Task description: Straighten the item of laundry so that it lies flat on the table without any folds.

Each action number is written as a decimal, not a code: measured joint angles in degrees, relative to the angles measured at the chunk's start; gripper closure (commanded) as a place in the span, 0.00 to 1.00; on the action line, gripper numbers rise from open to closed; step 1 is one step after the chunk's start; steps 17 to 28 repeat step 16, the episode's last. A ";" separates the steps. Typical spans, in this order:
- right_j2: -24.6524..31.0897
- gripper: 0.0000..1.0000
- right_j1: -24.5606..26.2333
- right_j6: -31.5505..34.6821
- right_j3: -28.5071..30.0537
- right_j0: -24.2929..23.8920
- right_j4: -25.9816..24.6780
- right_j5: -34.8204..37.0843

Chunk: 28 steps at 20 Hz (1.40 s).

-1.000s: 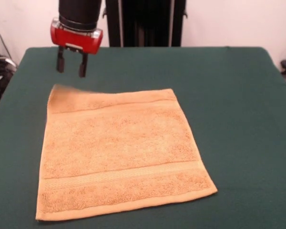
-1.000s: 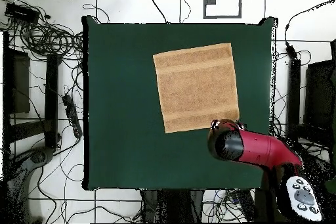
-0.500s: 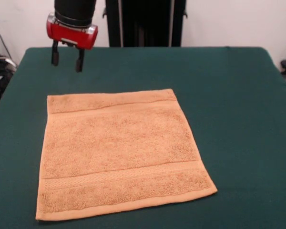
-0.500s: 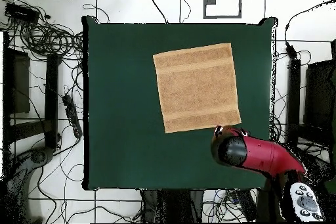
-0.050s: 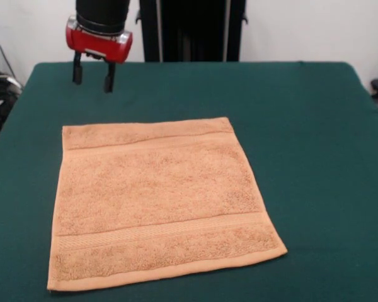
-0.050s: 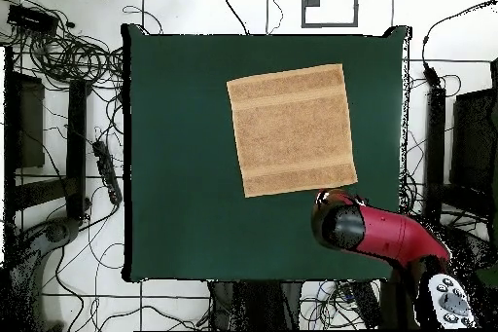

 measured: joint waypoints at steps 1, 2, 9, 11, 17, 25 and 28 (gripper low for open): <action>0.00 0.00 -0.01 0.00 0.00 0.01 0.01 0.00; 0.01 0.00 -0.08 0.00 0.00 0.06 0.04 0.00; 0.33 0.00 -0.90 0.00 0.08 0.17 0.57 0.00; 0.39 0.00 -1.38 0.00 0.16 0.17 0.61 0.00; 0.47 0.00 -1.75 0.00 0.27 0.17 0.74 0.00; 0.47 0.00 -1.75 0.00 0.27 0.17 0.74 0.00; 0.47 0.00 -1.75 0.00 0.27 0.17 0.74 0.00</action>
